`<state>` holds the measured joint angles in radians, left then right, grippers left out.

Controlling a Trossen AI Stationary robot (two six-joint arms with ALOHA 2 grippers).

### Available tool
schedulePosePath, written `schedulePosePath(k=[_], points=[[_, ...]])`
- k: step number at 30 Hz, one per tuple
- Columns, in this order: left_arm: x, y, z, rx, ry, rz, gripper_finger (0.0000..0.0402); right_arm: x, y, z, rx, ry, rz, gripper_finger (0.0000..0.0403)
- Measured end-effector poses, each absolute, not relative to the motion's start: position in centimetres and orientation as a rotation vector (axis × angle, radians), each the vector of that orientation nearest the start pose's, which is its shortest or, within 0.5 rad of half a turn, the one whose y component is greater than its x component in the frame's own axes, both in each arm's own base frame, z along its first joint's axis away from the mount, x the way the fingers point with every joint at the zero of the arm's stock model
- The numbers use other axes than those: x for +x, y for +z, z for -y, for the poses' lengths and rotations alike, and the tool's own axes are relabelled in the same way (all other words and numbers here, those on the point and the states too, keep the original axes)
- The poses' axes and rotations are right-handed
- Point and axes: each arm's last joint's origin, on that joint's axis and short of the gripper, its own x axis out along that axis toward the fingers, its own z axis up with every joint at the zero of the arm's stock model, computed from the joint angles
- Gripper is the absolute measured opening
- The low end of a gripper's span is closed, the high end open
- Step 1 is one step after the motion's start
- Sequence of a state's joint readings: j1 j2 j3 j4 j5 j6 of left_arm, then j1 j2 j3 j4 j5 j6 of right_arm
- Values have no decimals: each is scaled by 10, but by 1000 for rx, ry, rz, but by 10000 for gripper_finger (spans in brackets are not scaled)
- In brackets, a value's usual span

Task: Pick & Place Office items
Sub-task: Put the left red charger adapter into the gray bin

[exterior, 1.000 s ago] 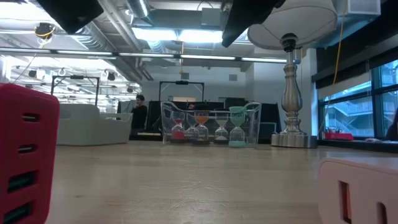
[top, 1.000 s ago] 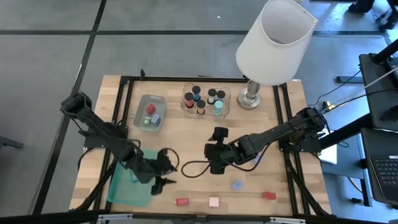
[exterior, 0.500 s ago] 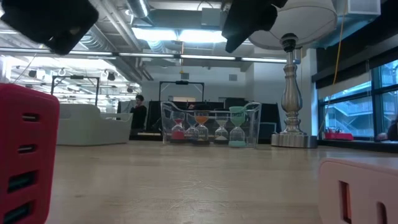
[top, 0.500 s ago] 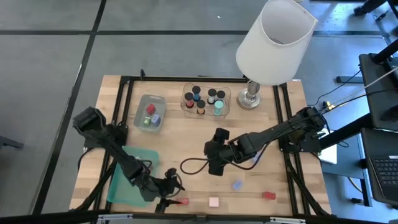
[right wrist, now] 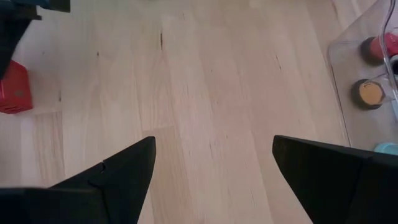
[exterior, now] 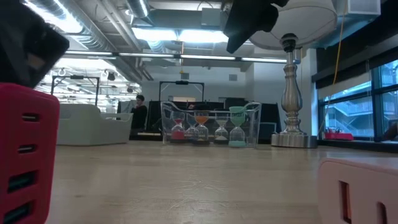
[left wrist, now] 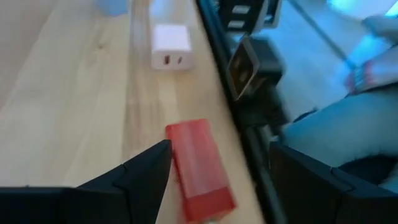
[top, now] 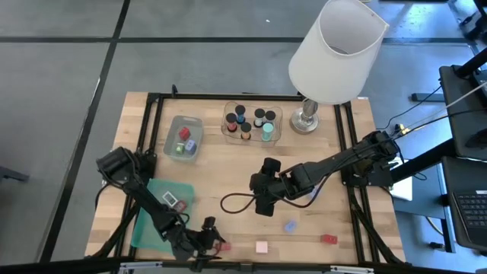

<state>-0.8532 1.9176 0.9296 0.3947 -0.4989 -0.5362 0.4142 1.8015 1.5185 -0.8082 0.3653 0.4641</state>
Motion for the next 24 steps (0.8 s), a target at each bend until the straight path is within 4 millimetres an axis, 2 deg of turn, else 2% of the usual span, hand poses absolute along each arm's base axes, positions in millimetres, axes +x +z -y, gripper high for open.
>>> schedulePosePath(k=[8,15,19,24], points=[[257,117,269,-62,-129,-595,265,348,266,-142,9,-187,-985,325],[256,116,270,-76,-191,-634,250,348,266,-142,-3,-182,-986,325],[256,116,270,-78,-193,-632,214,348,266,-142,-15,-183,-983,326],[256,116,271,-76,-215,-642,132,348,266,-142,-15,-184,-983,326]])
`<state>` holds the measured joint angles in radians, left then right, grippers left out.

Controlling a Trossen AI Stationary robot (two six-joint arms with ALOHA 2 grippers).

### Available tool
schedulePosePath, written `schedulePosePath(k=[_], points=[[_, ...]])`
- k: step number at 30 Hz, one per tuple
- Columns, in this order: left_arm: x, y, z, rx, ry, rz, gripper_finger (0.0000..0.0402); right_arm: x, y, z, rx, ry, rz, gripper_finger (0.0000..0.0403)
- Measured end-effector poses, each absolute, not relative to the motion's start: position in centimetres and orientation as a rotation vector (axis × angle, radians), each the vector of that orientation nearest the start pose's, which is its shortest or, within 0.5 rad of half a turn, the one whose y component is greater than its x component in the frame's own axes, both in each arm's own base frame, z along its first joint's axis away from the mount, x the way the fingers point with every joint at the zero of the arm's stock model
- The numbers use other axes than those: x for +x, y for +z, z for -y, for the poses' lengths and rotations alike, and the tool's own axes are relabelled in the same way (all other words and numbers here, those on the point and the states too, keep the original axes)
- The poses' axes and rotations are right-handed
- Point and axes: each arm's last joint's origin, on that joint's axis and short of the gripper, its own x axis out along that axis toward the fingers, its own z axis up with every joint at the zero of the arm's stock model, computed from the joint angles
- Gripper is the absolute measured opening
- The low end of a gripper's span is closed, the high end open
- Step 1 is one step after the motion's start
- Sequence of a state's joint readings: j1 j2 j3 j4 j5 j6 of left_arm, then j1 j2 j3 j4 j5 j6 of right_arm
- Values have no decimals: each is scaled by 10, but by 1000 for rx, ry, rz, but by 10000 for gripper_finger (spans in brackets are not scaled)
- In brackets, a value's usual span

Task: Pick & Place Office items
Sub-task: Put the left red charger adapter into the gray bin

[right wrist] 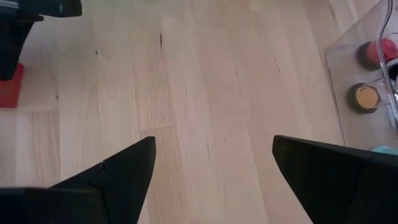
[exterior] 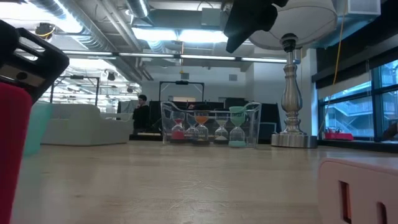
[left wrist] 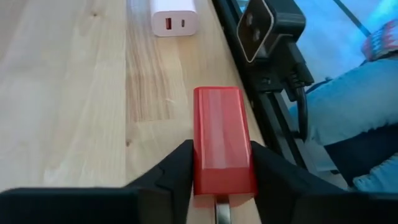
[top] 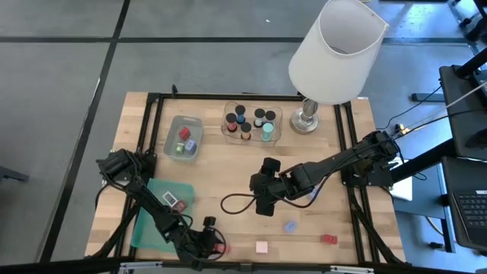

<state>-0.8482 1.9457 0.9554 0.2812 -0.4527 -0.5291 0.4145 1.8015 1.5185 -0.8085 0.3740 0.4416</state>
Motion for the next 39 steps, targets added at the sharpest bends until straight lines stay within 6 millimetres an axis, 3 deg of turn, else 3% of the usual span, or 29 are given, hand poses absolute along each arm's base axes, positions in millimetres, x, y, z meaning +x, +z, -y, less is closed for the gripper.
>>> schedulePosePath(k=[6,10,16,21,27,33,39], points=[[258,122,267,-134,-107,-591,117,348,266,-142,-15,-184,-983,326],[263,145,257,-197,54,-459,117,349,266,-142,-16,-186,-982,326],[265,189,229,-52,311,-287,117,348,266,-142,-24,-182,-983,326],[264,221,183,-36,571,-234,120,348,266,-142,-68,-159,-987,326],[258,243,104,-102,753,-389,120,349,266,-140,-200,-144,-978,326],[242,241,36,-39,977,-642,120,350,267,-137,-341,-178,-956,326],[223,231,2,24,1146,-849,120,351,268,-132,-308,-253,-936,326]])
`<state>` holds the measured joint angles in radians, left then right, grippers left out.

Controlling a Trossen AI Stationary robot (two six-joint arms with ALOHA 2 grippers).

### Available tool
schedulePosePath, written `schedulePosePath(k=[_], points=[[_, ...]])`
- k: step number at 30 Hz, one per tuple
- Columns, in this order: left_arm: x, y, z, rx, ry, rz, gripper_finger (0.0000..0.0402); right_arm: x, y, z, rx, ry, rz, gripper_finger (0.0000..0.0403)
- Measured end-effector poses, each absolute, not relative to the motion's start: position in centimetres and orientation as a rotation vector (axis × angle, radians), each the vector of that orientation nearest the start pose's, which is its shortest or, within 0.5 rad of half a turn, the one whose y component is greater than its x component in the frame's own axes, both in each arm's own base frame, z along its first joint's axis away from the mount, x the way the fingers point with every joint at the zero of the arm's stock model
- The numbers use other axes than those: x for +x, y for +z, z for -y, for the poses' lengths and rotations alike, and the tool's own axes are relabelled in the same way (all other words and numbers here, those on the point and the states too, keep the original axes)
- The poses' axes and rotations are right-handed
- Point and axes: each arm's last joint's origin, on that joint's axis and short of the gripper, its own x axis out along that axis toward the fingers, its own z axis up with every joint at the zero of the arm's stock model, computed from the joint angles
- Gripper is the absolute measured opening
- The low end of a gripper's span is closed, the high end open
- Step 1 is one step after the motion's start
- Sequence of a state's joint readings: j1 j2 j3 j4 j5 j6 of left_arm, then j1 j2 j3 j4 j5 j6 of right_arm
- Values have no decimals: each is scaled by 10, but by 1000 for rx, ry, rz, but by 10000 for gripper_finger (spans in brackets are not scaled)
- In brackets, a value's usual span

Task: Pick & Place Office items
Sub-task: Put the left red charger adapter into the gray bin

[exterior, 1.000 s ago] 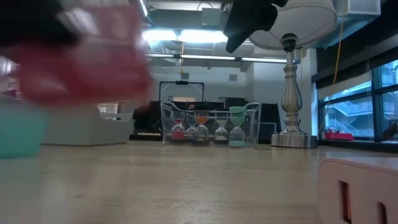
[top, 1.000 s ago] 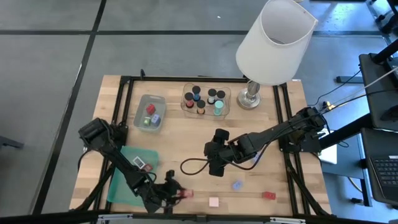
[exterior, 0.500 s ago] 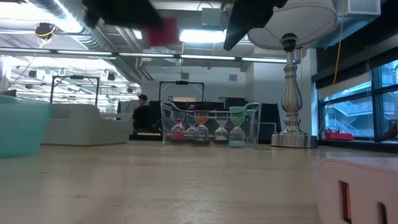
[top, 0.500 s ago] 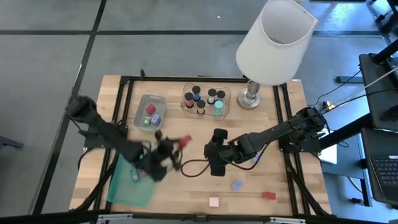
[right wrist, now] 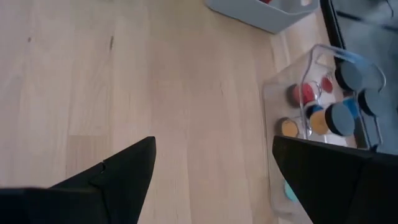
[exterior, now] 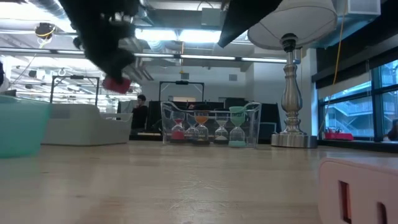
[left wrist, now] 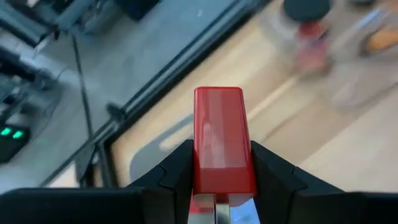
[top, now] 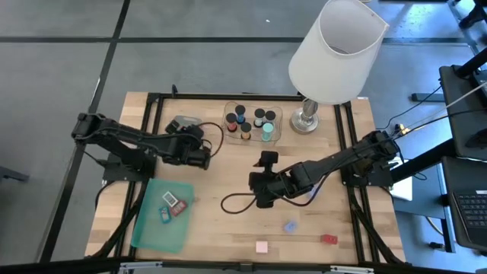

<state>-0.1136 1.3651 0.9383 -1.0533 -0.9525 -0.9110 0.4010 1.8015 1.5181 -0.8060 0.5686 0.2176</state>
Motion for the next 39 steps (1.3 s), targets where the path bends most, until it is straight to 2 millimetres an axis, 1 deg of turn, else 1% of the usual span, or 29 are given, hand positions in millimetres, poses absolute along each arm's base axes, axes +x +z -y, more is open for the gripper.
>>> schedulePosePath(k=[3,7,11,15,19,28,34,39], points=[[213,220,-6,-3,1136,-936,120,351,268,-131,-260,-279,-930,326],[198,198,-12,-67,1109,-1025,120,351,268,-132,-227,-286,-928,326],[186,182,-15,-123,1061,-1039,120,352,268,-130,-224,-290,-928,326],[180,175,-20,-178,1011,-1000,120,353,268,-128,-209,-302,-927,326],[175,176,-26,-252,977,-984,120,353,268,-127,-184,-318,-923,326],[171,177,-37,-324,963,-1009,126,353,268,-127,-168,-326,-919,326],[170,177,-39,-326,971,-1011,141,353,268,-127,-166,-325,-917,326],[170,178,-40,-352,992,-990,161,353,268,-127,-167,-325,-918,326]])
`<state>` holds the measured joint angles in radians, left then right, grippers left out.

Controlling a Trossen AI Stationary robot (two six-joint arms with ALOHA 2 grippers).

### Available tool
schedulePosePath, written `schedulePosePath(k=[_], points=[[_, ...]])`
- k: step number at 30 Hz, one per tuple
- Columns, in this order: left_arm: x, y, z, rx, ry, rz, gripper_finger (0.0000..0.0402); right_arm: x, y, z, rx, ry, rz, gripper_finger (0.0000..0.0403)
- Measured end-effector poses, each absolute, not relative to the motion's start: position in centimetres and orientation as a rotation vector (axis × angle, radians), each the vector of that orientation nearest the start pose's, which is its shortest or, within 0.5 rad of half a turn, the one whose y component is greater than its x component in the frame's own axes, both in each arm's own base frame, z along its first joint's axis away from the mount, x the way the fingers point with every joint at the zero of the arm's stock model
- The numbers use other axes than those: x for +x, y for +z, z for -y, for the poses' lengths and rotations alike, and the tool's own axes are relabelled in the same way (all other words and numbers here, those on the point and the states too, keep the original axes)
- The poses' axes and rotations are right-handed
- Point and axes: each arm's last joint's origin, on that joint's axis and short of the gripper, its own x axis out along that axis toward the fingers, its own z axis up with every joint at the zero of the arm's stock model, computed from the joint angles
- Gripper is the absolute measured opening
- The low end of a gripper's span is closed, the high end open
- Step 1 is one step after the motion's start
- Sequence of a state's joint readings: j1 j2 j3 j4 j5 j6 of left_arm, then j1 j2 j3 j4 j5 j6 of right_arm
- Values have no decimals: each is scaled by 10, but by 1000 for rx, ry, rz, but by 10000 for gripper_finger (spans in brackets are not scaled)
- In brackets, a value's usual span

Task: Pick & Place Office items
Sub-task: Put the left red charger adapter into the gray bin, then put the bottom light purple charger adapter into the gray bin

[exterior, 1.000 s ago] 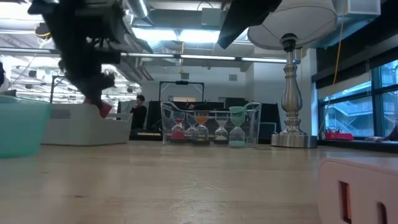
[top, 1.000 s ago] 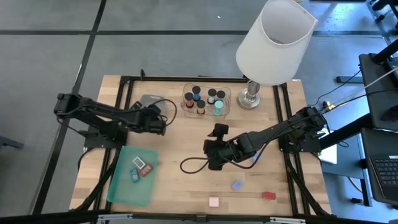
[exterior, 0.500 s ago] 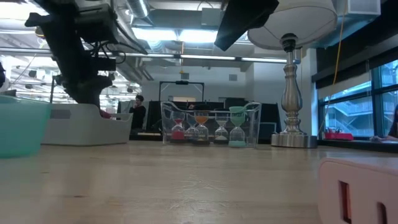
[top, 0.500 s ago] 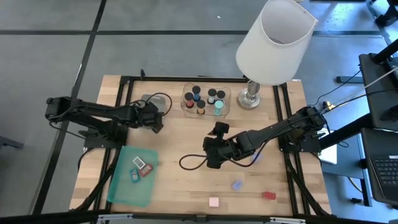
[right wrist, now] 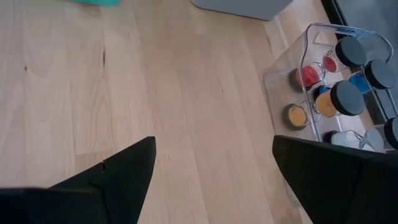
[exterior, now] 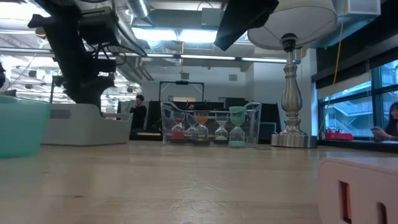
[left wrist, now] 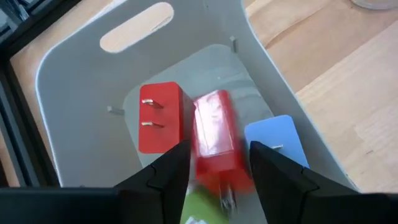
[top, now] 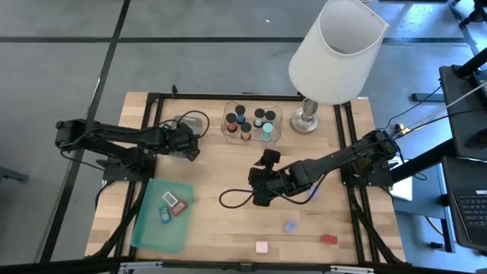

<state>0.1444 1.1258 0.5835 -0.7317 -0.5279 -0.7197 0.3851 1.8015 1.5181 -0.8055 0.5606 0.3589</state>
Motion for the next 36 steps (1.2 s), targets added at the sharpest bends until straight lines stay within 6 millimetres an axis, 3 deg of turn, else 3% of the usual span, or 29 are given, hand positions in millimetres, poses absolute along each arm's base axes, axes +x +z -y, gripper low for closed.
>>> schedulePosePath(k=[8,19,28,32,36], points=[[170,190,-39,-354,974,-946,195,353,268,-127,-166,-323,-919,326],[180,248,-35,-407,843,-682,190,353,268,-127,-160,-325,-917,326],[196,265,-20,-145,597,-581,188,354,268,-127,-61,-373,-893,326],[199,268,-12,-147,516,-553,187,354,268,-128,11,-388,-886,326],[201,268,-1,-213,449,-540,187,352,266,-135,83,-259,-958,325]])
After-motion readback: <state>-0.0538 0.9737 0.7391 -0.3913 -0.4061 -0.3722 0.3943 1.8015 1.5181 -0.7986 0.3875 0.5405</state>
